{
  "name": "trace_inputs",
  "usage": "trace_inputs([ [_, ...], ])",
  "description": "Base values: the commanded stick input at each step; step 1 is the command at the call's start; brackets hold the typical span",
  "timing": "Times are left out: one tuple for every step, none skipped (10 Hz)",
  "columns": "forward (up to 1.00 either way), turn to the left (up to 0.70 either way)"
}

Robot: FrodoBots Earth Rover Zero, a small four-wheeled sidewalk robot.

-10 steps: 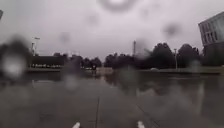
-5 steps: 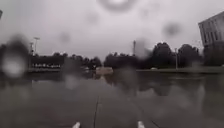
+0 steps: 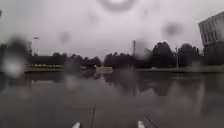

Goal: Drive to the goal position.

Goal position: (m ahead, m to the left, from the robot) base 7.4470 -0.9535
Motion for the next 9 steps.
trace_inputs([
  [0.45,0.0],
  [0.45,0.0],
  [0.45,0.0],
  [0.45,0.0],
  [0.45,0.0],
  [0.45,0.0],
  [0.45,0.0],
  [0.45,0.0],
  [0.45,0.0],
])
